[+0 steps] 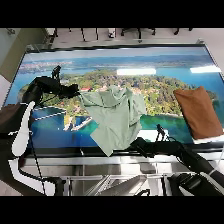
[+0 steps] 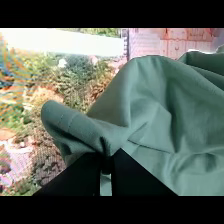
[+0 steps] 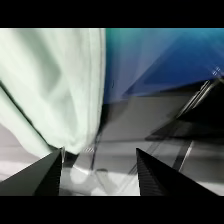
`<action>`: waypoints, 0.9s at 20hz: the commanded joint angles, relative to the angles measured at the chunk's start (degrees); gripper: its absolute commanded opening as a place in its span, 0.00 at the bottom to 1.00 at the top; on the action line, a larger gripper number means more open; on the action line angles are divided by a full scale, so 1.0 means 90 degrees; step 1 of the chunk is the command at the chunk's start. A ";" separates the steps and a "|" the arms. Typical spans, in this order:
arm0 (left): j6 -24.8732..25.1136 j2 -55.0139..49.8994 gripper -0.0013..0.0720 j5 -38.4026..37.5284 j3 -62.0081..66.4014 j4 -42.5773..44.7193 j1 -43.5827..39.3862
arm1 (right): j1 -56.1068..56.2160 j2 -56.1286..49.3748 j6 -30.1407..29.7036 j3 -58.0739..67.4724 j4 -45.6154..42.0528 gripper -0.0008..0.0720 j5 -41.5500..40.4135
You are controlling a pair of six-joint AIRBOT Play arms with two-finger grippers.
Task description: Fold the shirts.
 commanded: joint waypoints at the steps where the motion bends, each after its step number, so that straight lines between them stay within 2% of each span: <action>1: 0.0000 -0.0002 0.04 0.0000 0.0007 0.0000 0.0002 | 0.0063 -0.0644 -0.0172 0.0410 0.0019 0.61 0.0240; 5: 0.0000 -0.0002 0.04 0.0002 0.0007 0.0002 0.0002 | 0.0199 -0.1494 -0.0321 0.0920 0.0022 0.59 0.0163; 8: 0.0002 -0.0002 0.04 0.0007 0.0005 0.0002 0.0002 | 0.0539 -0.2050 -0.0406 0.1382 0.0024 0.35 0.0160; 10: 0.0002 -0.0002 0.04 0.0085 0.0007 0.0002 0.0005 | 0.0702 -0.2273 -0.0937 0.1819 0.0019 0.03 0.0153; 12: 0.0000 0.0051 0.04 0.0333 0.0007 -0.0007 0.0010 | 0.0556 -0.2171 -0.1498 0.2283 -0.0034 0.03 -0.0083; 14: -0.0002 0.0520 0.04 0.0644 0.0010 -0.0121 0.0102 | -0.0073 -0.1554 -0.1807 0.2907 -0.0396 0.03 -0.0845; 16: -0.0002 0.1569 0.04 0.0627 0.0022 -0.0610 0.0403 | -0.1105 -0.0478 -0.1957 0.3844 -0.1025 0.03 -0.1749; 18: -0.0027 0.3079 0.04 0.0335 0.0095 -0.1086 0.0838 | -0.2339 0.0515 -0.2640 0.5217 -0.0828 0.03 -0.2484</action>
